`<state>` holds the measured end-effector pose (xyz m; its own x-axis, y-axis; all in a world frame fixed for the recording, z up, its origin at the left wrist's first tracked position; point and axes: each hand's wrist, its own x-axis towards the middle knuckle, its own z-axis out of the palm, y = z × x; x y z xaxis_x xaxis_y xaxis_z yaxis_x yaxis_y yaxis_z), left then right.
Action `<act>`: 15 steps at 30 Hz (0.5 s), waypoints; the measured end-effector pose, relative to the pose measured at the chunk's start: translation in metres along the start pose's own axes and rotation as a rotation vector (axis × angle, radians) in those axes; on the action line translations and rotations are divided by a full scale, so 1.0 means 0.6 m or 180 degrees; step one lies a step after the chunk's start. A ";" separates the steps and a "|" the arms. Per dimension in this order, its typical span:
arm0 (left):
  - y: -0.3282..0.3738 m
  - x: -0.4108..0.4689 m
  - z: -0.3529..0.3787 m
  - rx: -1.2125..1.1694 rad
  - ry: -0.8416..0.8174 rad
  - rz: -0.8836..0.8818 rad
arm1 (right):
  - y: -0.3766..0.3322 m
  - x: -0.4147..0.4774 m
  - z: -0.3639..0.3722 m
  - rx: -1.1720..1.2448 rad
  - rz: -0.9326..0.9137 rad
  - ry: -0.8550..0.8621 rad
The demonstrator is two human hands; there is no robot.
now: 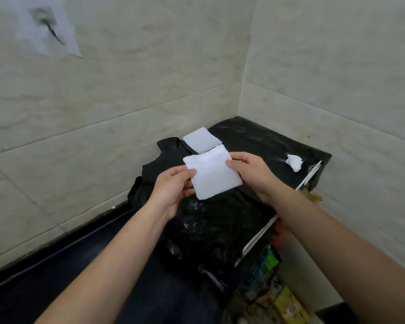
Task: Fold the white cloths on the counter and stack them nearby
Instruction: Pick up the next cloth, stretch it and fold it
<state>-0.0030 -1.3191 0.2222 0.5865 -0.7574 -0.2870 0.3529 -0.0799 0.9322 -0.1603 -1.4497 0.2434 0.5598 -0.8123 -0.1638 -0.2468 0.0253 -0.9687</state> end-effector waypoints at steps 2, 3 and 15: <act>0.004 0.059 0.018 -0.0068 0.0239 -0.0048 | 0.002 0.078 -0.007 -0.0110 -0.0007 -0.0105; 0.006 0.086 0.026 -0.0065 0.0358 -0.0063 | 0.004 0.114 -0.010 -0.0136 0.0030 -0.0171; 0.012 0.390 0.103 0.0445 0.1780 -0.0026 | 0.020 0.505 -0.010 -0.0571 -0.0325 -0.0601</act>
<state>0.0921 -1.5371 0.1756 0.8939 -0.3015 -0.3318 0.2817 -0.1979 0.9389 0.0013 -1.6989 0.1832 0.7223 -0.6819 -0.1152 -0.3082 -0.1683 -0.9363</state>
